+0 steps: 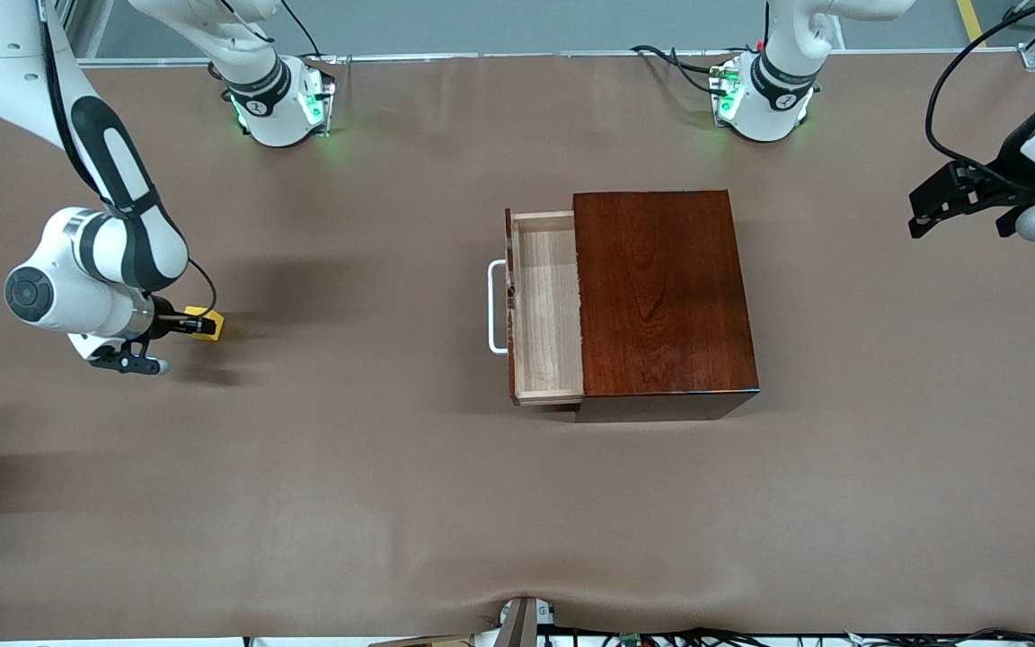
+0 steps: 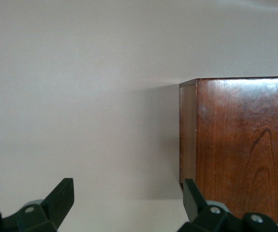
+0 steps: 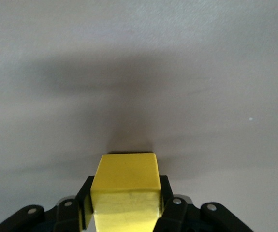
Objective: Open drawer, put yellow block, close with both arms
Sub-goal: 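Lower the right gripper onto the yellow cube and grasp it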
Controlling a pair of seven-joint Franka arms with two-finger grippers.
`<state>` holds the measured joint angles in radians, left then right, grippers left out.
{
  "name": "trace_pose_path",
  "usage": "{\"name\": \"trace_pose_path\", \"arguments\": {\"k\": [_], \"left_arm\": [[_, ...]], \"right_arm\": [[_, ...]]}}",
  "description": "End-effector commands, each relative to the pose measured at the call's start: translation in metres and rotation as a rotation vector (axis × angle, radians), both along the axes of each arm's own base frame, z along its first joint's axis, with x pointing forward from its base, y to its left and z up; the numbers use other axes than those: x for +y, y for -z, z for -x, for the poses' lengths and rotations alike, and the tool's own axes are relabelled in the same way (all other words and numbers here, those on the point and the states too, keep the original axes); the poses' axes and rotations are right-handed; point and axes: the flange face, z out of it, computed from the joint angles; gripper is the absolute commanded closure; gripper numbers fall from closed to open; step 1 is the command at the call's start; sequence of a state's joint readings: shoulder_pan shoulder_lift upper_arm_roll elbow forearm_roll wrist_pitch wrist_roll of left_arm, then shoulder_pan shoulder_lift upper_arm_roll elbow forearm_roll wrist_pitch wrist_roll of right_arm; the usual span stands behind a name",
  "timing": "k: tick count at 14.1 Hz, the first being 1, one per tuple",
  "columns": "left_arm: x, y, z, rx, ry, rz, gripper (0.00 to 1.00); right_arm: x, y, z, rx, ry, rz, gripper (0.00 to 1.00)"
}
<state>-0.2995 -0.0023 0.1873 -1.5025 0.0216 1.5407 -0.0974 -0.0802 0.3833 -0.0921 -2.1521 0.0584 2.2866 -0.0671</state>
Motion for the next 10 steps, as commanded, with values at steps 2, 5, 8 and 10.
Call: {"name": "trace_pose_path", "arguments": {"k": [2,5,8,10], "left_arm": [[0.003,-0.006,-0.001,-0.002,0.016,-0.017,0.0],[0.003,-0.006,-0.001,-0.005,0.019,-0.017,0.0],[0.003,-0.006,-0.002,-0.008,0.019,-0.015,0.0],[0.002,-0.006,-0.002,-0.005,0.019,-0.013,0.0]], "right_arm": [[0.004,-0.071,-0.028,0.036,0.023,-0.036,1.0],[0.012,-0.09,-0.039,0.058,0.061,-0.029,1.0],[0.029,-0.121,-0.051,0.054,0.041,-0.028,1.0],[0.031,-0.142,-0.062,0.067,0.11,-0.009,1.0]]}}
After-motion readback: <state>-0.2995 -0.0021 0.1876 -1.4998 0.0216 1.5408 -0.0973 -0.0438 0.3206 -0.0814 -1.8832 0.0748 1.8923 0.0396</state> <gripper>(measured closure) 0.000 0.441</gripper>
